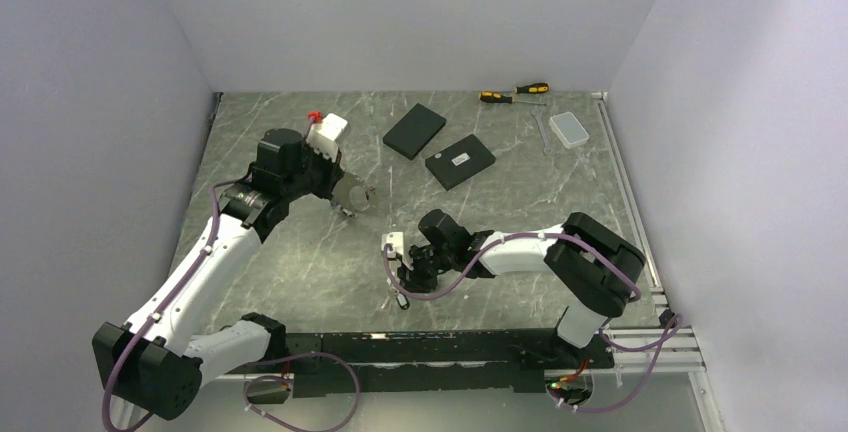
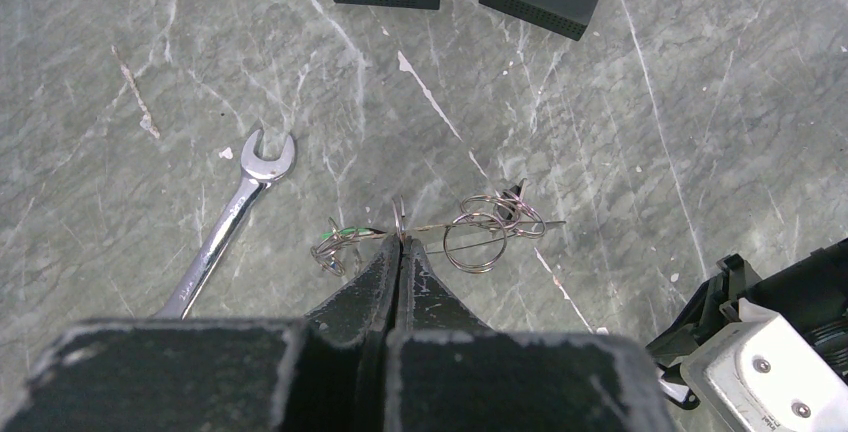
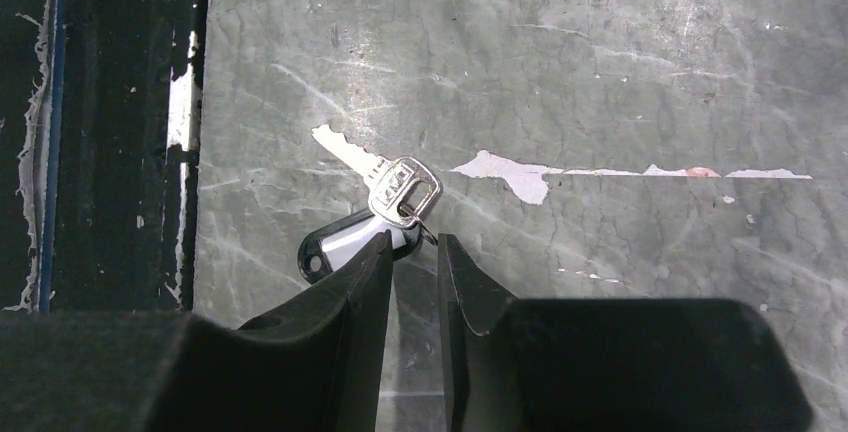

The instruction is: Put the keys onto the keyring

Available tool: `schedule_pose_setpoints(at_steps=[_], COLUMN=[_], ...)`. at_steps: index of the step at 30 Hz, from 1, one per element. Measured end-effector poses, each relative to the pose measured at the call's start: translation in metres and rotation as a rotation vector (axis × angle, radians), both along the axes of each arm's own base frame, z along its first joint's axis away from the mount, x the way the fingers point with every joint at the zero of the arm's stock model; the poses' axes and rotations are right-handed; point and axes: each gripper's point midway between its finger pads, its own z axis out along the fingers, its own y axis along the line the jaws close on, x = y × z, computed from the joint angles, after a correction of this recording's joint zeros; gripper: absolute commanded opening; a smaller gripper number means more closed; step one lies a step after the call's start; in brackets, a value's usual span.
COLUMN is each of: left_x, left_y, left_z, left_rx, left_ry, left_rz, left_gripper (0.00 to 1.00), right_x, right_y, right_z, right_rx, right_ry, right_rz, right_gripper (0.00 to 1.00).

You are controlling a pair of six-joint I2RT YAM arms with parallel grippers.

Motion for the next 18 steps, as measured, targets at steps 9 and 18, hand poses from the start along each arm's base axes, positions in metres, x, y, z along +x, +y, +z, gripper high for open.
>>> schedule_pose_setpoints(at_steps=[9,18], left_x=[0.0,0.0], left_y=[-0.0001,-0.0001], left_z=[0.0,0.0], left_rx=[0.0,0.0], left_ry=[0.0,0.0], left_rz=[0.0,0.0], left_gripper=[0.0,0.0], right_x=[-0.0001,-0.0001], right_y=[-0.0005,-0.0005], right_z=[0.0012,0.0013], right_rx=[0.001,0.001], right_ry=[-0.002,-0.002], right_rz=[-0.001,-0.001], right_gripper=[0.21,0.08])
